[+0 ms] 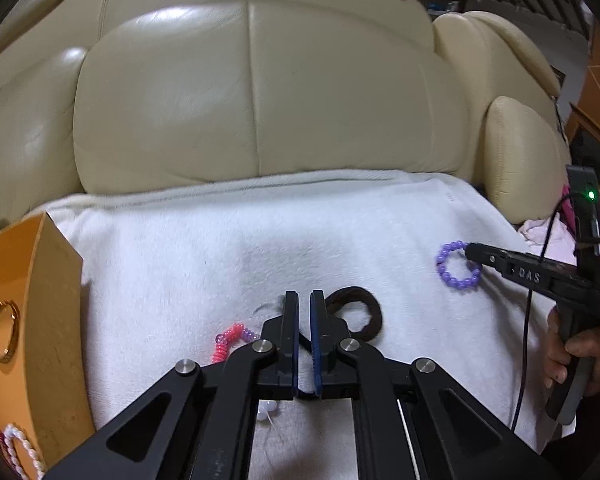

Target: Organize jewelry

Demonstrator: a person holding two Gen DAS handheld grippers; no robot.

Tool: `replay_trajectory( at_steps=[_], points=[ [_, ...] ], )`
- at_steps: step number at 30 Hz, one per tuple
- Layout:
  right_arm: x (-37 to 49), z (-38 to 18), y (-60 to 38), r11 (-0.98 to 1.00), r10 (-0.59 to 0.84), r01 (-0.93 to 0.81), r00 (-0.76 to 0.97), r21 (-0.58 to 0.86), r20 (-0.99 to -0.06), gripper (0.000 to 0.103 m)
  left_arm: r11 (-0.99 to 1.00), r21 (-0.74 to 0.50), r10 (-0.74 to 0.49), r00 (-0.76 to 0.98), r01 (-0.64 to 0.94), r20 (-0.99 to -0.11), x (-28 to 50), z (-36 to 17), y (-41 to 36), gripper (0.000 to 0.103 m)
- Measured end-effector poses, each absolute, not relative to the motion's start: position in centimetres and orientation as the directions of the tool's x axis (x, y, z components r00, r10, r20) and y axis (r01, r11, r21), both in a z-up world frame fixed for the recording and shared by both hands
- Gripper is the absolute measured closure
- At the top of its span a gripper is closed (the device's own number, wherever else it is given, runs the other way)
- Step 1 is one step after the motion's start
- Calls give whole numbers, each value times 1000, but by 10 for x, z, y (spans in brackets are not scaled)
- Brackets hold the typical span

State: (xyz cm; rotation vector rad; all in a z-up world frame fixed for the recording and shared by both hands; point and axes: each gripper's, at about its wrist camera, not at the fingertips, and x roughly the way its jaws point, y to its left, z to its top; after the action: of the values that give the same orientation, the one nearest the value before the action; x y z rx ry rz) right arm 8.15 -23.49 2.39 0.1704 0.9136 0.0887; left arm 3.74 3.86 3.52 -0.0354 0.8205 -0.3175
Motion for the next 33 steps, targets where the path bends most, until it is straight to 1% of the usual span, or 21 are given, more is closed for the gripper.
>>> replay_trajectory(
  at_steps=[3, 10, 18, 22, 26, 28, 31, 33],
  points=[
    [75, 37, -234, 976, 180, -18, 635, 219, -751, 93, 951, -149, -297, 660, 272, -691, 25, 48, 44, 98],
    [56, 62, -214, 957, 256, -84, 690, 277, -677, 93, 947, -198, -321, 716, 253, -619, -12, 80, 72, 98],
    [34, 80, -182, 924, 359, -176, 711, 341, -605, 93, 953, -195, -301, 770, 231, -563, -62, 108, 104, 98],
    [20, 88, -154, 891, 438, -251, 695, 377, -570, 93, 958, -193, -286, 781, 214, -556, -79, 113, 122, 98],
    [6, 98, -126, 882, 463, -306, 702, 358, -542, 93, 956, -221, -285, 772, 191, -568, -83, 106, 136, 98],
    [3, 99, -123, 885, 457, -308, 715, 348, -529, 93, 956, -221, -286, 767, 191, -574, -79, 102, 131, 98],
    [6, 92, -132, 889, 444, -277, 713, 364, -542, 93, 959, -205, -280, 764, 195, -581, -68, 97, 118, 97],
    [11, 85, -142, 895, 428, -244, 708, 374, -562, 93, 956, -212, -289, 750, 201, -595, -55, 92, 107, 93]
  ],
)
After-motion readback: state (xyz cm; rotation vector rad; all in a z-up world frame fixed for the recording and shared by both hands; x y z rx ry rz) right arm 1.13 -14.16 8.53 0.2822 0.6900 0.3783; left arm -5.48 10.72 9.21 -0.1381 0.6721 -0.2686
